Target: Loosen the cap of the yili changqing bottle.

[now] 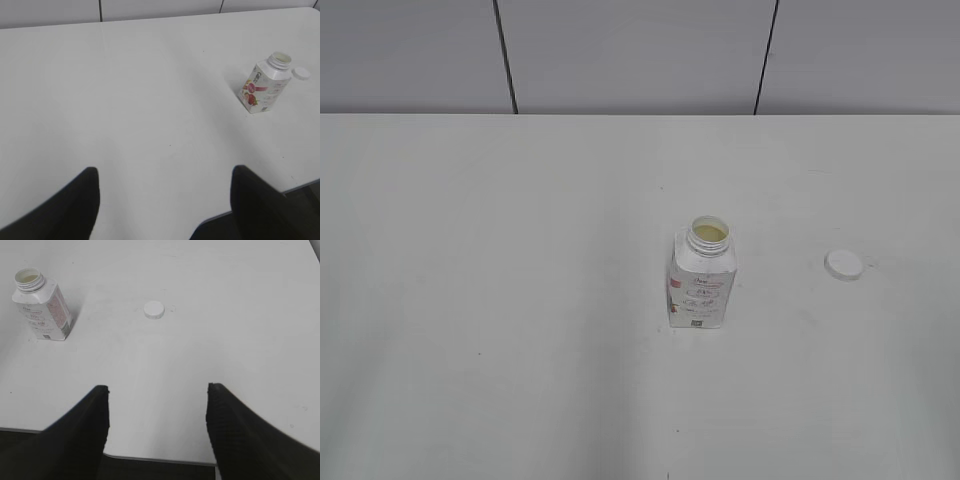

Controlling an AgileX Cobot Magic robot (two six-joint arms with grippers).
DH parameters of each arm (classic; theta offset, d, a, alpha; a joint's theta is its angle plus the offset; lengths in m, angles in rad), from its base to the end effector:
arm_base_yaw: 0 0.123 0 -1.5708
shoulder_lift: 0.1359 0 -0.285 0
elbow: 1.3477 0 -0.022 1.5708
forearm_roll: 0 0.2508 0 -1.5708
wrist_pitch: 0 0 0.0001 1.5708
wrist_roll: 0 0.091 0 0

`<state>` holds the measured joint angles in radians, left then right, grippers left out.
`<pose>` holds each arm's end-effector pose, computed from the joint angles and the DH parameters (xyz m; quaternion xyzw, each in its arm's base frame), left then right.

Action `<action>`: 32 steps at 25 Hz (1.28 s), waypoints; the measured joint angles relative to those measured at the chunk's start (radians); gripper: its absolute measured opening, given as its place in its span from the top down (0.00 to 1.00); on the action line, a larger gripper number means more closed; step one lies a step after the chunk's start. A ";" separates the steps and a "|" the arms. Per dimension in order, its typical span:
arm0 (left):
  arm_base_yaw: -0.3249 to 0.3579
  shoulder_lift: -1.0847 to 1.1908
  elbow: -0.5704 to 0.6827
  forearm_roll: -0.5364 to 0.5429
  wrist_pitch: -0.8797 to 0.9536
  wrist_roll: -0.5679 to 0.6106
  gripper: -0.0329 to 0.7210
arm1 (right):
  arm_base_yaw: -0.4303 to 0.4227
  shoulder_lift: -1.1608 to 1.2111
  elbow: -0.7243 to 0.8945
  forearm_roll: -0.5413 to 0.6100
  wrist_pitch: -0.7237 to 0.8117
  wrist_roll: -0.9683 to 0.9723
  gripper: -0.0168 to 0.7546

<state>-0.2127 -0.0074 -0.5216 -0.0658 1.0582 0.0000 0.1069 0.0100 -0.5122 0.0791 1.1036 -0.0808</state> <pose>-0.0095 -0.0033 0.2835 0.0913 0.8395 -0.0894 0.5281 -0.0073 0.0057 0.2775 -0.0833 0.8590 0.0460 0.5031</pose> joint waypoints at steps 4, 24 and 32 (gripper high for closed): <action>0.008 0.000 0.000 0.000 -0.001 0.000 0.29 | 0.000 0.000 0.000 0.000 -0.002 0.000 0.35; 0.183 0.000 0.002 0.001 -0.002 0.000 0.30 | 0.000 -0.019 -0.002 0.012 -0.009 0.002 0.35; 0.187 0.000 0.002 0.001 -0.002 0.000 0.31 | 0.000 -0.019 -0.002 0.012 -0.009 0.002 0.35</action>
<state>-0.0254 -0.0074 -0.5197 -0.0644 1.0561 0.0000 0.1069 -0.0088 -0.5144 0.0910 1.0942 -0.0792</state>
